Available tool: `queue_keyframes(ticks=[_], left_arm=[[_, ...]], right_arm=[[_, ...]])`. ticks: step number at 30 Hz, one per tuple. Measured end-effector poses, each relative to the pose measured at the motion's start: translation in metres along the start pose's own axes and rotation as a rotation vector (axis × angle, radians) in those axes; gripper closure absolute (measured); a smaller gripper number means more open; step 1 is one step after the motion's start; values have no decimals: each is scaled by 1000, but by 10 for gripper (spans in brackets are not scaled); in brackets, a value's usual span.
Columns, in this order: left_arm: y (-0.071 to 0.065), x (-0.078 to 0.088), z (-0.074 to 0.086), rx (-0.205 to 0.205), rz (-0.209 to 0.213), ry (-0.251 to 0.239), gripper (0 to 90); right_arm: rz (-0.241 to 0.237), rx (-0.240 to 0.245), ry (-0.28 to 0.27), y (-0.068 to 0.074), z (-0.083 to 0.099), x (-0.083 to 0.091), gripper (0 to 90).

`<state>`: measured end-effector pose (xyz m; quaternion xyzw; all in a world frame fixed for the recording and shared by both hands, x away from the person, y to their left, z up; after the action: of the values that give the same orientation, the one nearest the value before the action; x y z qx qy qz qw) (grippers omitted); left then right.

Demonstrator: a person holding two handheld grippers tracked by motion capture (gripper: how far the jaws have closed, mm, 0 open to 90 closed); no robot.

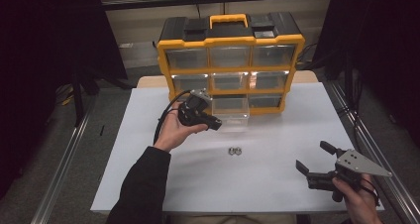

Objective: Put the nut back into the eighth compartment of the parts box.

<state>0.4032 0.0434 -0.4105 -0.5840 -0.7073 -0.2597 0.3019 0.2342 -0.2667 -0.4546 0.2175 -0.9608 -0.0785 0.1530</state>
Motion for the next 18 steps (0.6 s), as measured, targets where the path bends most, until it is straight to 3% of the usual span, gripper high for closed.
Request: queue_keyframes(ticks=[1, 2, 6, 13, 18], left_arm=[[3, 2, 1, -16, 0, 27, 703], [4, 1, 1, -10, -1, 6, 703], [7, 6, -3, -13, -17, 23, 703], [16, 12, -19, -23, -37, -6, 703], [25, 8, -22, -17, -47, 15, 703]], right_arm=[[-2, 0, 1, 0, 0, 0, 1], [-3, 0, 2, 0, 0, 0, 1], [-2, -1, 1, 0, 0, 0, 1], [-4, -1, 2, 0, 0, 0, 1], [-1, 0, -1, 0, 0, 0, 1]])
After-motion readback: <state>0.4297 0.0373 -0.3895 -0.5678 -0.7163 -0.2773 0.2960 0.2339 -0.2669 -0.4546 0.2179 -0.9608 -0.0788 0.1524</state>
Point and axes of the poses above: each handheld gripper's, and its own axes: x roughly backward along the jaws, z roughly out of its underside, y roughly to its left, the point moved 6 cm from there along -x, roughly forward along the jaws, and after that the axes turned 13 degrees about -x, right-handed, at the moved point
